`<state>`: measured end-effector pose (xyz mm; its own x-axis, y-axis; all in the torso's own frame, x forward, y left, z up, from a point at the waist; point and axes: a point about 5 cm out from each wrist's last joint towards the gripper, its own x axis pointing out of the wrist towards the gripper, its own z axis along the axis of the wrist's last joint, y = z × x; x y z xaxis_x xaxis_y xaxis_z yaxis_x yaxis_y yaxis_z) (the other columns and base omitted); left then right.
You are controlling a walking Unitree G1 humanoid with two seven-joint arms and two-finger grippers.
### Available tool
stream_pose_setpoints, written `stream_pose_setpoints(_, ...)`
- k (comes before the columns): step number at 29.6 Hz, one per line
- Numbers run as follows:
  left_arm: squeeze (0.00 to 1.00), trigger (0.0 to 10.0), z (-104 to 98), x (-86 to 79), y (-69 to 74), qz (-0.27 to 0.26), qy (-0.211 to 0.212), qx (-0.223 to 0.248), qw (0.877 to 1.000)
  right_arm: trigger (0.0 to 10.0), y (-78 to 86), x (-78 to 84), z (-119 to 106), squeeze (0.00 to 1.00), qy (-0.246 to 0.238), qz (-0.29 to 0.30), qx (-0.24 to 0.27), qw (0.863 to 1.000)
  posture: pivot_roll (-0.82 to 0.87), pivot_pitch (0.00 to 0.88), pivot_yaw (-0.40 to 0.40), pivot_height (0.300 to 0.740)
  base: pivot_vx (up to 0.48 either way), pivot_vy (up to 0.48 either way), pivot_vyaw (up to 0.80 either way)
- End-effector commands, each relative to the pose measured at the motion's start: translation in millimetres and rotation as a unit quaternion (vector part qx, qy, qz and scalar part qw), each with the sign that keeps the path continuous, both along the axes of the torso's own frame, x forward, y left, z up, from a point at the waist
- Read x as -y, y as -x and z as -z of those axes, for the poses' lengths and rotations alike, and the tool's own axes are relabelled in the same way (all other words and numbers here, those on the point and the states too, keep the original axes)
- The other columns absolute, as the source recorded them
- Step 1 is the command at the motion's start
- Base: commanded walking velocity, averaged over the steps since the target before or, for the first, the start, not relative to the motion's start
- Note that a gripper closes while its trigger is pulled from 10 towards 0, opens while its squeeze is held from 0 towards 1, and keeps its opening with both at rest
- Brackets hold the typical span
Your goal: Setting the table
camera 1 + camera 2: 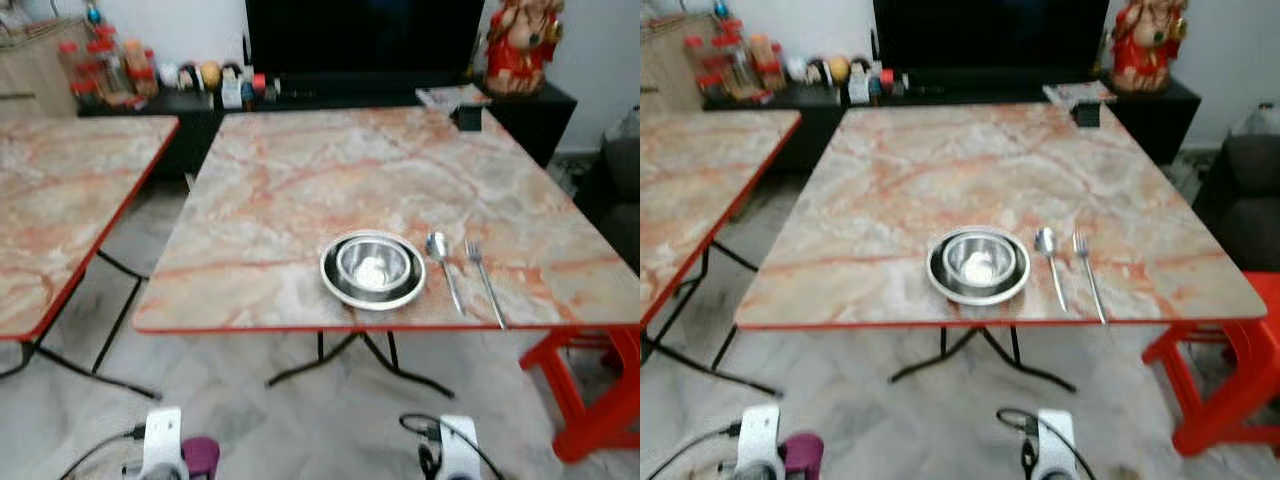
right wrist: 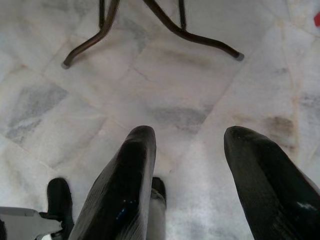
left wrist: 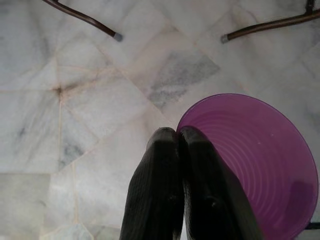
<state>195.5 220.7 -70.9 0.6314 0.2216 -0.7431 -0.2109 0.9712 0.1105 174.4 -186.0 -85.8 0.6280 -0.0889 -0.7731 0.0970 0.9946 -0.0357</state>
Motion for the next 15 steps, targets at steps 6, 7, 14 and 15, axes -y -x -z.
stream_pose_setpoints(6, 0.0, 10.0, -0.3, 0.1, -0.5, -0.003, 0.001, 0.002, 1.0, 10.0, 0.9, 4.7, -0.1, 0.0, 0.003, 0.005, -0.002, 1.0, -0.07, 0.0, 0.023, 0.74, 0.0, -0.312, 0.0)
stream_pose_setpoints(7, 0.0, 10.0, -0.3, -0.1, -0.5, -0.005, 0.002, 0.002, 1.0, 10.0, 0.8, 4.8, -0.2, 0.0, 0.003, 0.005, -0.002, 1.0, -0.07, 0.0, 0.022, 0.74, 0.0, 0.0, 0.0)
stream_pose_setpoints(14, 0.0, 10.0, -1.6, -2.7, -1.5, -0.018, 0.003, 0.009, 1.0, 10.0, 0.5, 5.2, -0.4, 0.0, 0.003, 0.005, -0.001, 1.0, -0.06, 0.0, 0.015, 0.74, 0.0, 0.0, 0.0)
stream_pose_setpoints(15, 0.0, 10.0, -1.6, -2.8, -1.6, -0.018, 0.003, 0.009, 1.0, 10.0, 0.5, 5.2, -0.4, 0.0, 0.003, 0.005, -0.001, 1.0, -0.06, 0.0, 0.014, 0.74, 0.0, 0.0, 0.0)
